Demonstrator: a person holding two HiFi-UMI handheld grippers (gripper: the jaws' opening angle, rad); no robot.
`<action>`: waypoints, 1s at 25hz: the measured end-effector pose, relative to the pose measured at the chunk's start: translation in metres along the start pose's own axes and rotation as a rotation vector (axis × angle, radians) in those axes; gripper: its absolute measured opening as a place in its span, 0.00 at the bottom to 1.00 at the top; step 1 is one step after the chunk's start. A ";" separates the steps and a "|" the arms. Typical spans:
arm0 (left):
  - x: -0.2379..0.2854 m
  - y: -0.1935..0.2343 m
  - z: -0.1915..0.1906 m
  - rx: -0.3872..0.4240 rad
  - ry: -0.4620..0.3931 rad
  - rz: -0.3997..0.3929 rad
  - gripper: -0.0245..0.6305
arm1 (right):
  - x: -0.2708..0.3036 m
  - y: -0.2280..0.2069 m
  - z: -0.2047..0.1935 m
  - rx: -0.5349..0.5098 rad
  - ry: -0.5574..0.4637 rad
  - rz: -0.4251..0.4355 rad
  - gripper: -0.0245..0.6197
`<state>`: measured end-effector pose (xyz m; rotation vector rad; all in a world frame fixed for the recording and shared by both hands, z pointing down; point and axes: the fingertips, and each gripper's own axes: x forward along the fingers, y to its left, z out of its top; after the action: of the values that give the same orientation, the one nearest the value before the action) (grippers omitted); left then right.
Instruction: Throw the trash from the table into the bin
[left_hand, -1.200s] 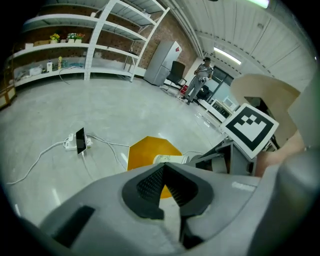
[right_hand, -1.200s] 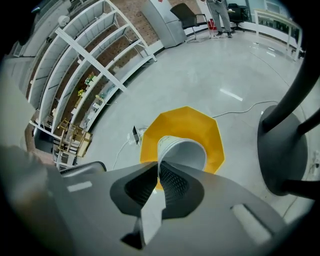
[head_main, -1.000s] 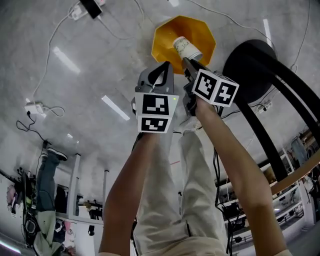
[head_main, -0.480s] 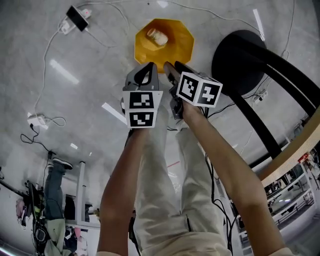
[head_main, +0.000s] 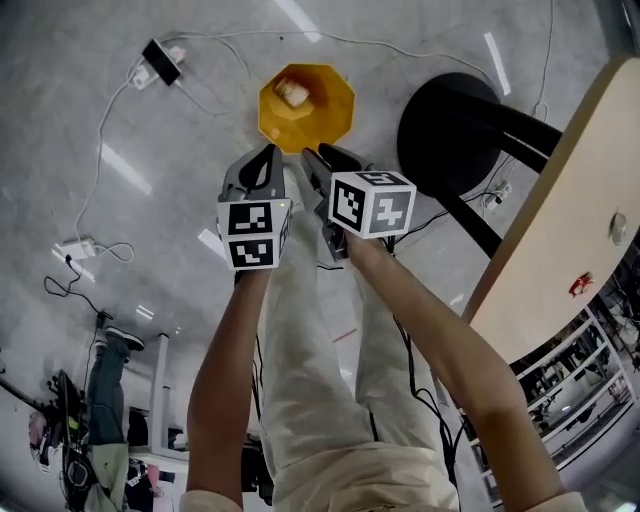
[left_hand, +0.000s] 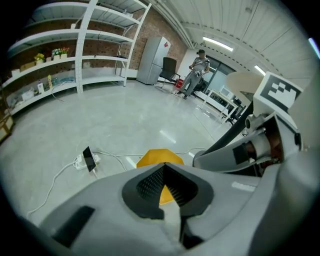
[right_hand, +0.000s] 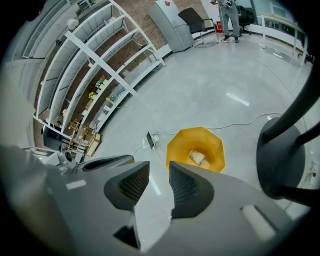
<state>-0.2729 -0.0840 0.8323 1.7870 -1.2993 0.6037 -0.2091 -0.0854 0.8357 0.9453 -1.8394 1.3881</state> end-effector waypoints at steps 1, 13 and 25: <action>-0.009 -0.002 0.008 0.003 -0.012 0.003 0.05 | -0.010 0.008 0.003 0.003 -0.007 0.010 0.24; -0.116 -0.076 0.070 0.006 -0.126 -0.028 0.05 | -0.182 0.127 0.023 -0.091 -0.189 0.316 0.33; -0.269 -0.241 0.135 0.137 -0.299 -0.094 0.05 | -0.424 0.122 0.010 -0.181 -0.469 0.401 0.17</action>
<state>-0.1537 -0.0222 0.4713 2.0997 -1.3880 0.3912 -0.0842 -0.0028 0.4204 0.8921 -2.5738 1.2610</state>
